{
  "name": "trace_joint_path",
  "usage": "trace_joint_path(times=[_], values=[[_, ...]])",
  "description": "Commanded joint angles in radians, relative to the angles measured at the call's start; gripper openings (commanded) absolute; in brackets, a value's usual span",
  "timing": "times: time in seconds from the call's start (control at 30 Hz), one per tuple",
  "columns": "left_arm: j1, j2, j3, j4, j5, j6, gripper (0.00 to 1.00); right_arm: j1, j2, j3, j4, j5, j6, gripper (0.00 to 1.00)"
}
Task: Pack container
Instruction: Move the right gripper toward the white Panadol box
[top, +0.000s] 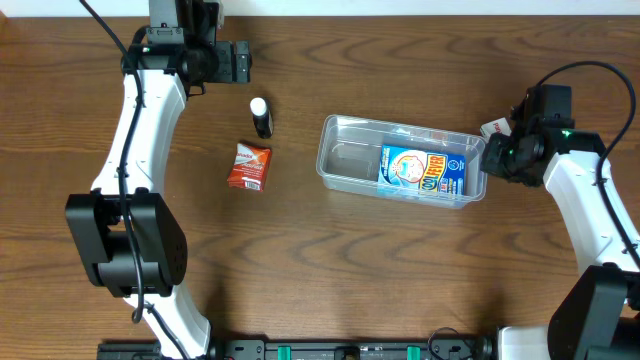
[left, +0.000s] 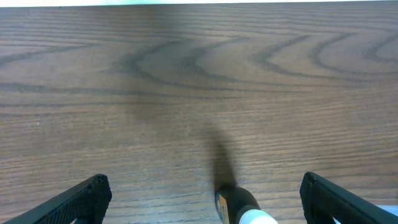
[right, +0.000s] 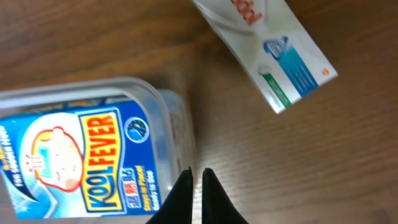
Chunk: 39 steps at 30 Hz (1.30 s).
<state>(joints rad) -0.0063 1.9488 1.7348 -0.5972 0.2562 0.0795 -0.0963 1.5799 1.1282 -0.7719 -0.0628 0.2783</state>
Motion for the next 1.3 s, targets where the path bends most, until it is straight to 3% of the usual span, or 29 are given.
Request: trace_joint_path(times=[0.0,0.43,0.67,1.0,1.03,1.17,1.27], values=[[0.007,0.008,-0.013,0.001,0.005,0.006,0.98,-0.004,0.011,-0.007,0.015,-0.035,0.014,0.06],[0.007,0.008,-0.013,0.001,0.005,0.006,0.98,-0.003,0.012,-0.007,0.116,-0.076,0.013,0.1],[0.007,0.008,-0.013,0.001,0.005,0.006,0.98,-0.003,0.012,-0.006,0.177,-0.077,0.003,0.02],[0.007,0.008,-0.013,0.001,0.005,0.006,0.98,-0.002,0.012,-0.007,0.063,-0.02,0.006,0.01],[0.007,0.008,-0.013,0.001,0.005,0.006,0.98,-0.002,0.012,-0.007,0.052,-0.02,0.005,0.04],[0.007,0.008,-0.013,0.001,0.005,0.006,0.98,-0.001,0.012,-0.007,0.022,-0.02,-0.014,0.47],[0.007,0.008,-0.013,0.001,0.005,0.006,0.98,-0.001,0.012,-0.007,-0.002,-0.02,-0.014,0.52]])
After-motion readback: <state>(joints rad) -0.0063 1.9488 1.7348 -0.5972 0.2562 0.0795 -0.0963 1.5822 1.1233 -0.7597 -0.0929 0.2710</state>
